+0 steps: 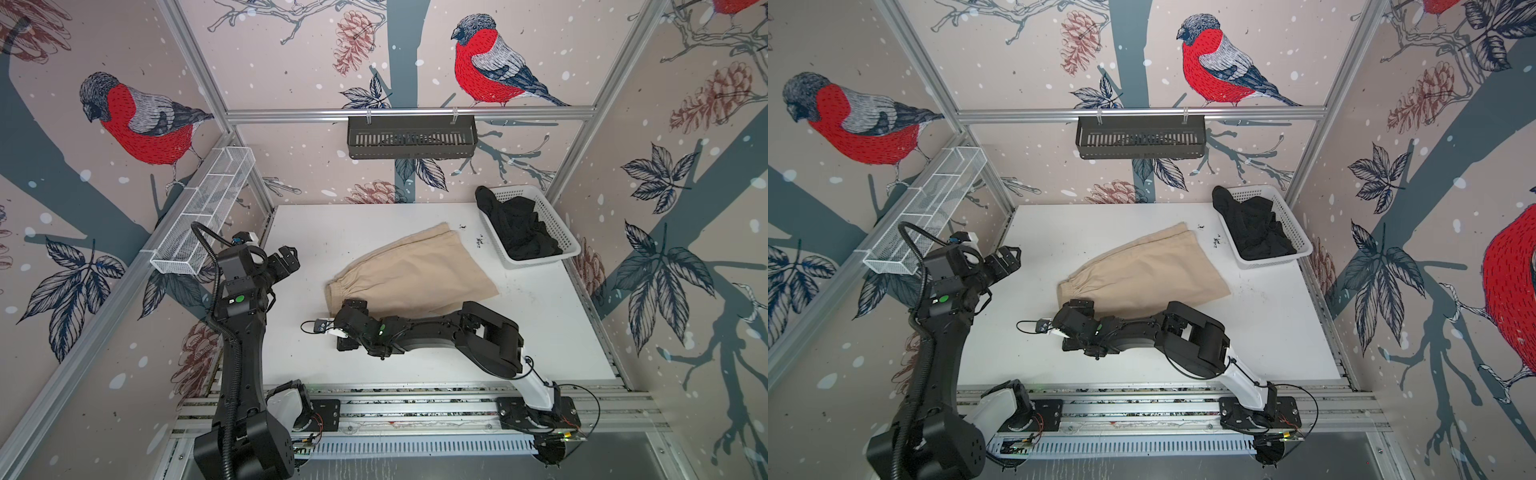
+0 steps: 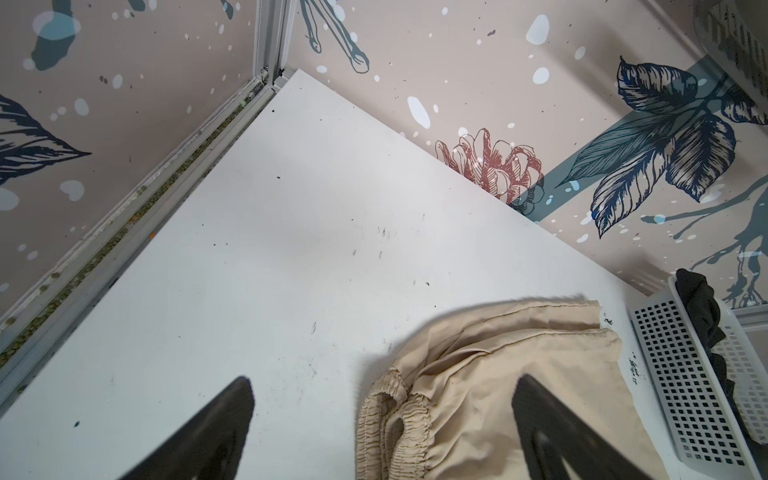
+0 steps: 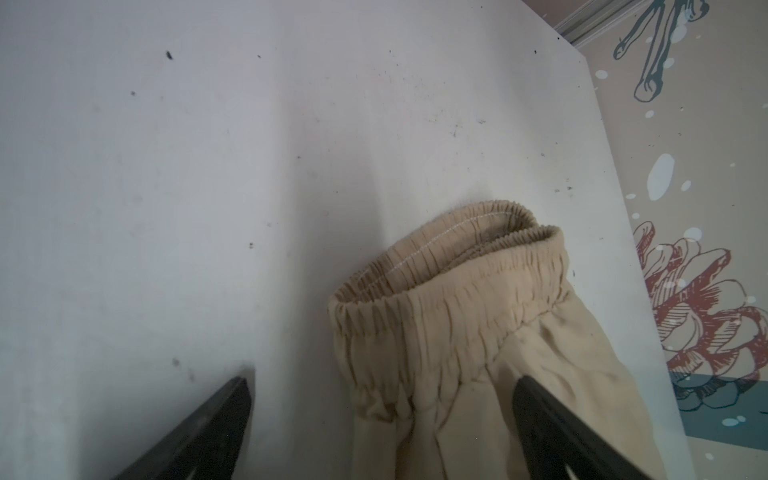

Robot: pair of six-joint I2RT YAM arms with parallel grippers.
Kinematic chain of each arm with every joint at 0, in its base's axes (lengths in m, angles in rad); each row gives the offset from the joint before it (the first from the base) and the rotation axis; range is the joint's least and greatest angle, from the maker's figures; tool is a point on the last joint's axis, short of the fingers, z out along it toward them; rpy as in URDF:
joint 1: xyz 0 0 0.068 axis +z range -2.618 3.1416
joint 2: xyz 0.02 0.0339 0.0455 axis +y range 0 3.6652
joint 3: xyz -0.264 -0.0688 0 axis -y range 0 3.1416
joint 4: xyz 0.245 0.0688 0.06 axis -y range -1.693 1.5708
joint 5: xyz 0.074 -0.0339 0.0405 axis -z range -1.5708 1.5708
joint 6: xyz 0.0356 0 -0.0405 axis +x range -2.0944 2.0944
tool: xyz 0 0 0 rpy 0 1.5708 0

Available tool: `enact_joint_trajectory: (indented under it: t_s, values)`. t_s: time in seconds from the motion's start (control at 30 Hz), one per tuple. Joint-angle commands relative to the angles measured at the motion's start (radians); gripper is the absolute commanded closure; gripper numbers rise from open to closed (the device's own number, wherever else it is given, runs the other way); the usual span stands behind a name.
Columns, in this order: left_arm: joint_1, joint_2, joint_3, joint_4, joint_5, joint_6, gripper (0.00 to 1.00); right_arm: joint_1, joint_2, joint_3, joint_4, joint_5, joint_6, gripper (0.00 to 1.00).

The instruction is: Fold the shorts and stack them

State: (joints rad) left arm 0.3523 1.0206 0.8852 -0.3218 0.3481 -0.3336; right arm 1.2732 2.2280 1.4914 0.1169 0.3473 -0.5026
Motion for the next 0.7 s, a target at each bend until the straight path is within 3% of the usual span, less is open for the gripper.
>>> enact_joint_trajectory:
  t_s: [0.0,0.13,0.2,0.3,0.47,0.57,0.67]
  values:
    - [0.005,0.001,-0.003,0.017,0.02,0.006,0.03,-0.009,0.029,0.027,0.015,0.066,-0.094,0.0]
    - [0.005,0.004,-0.004,0.005,0.005,0.01,0.03,-0.019,0.058,0.04,0.015,0.072,-0.121,0.01]
    - [0.004,0.009,-0.002,-0.004,-0.01,0.01,0.03,-0.024,0.068,0.041,0.012,0.058,-0.117,0.09]
    - [0.004,0.025,-0.006,-0.01,-0.017,0.002,0.03,-0.032,0.069,0.034,0.007,0.015,-0.088,0.31]
    - [0.004,0.056,-0.03,-0.014,0.042,0.014,0.03,-0.05,0.028,-0.023,0.069,-0.093,-0.008,0.76]
    - [0.005,0.062,-0.051,-0.022,0.085,0.003,0.03,-0.067,-0.01,-0.072,0.15,-0.134,0.049,0.92]
    - [0.005,0.056,-0.088,-0.022,0.12,-0.03,0.03,-0.086,-0.061,-0.147,0.269,-0.159,0.11,0.97]
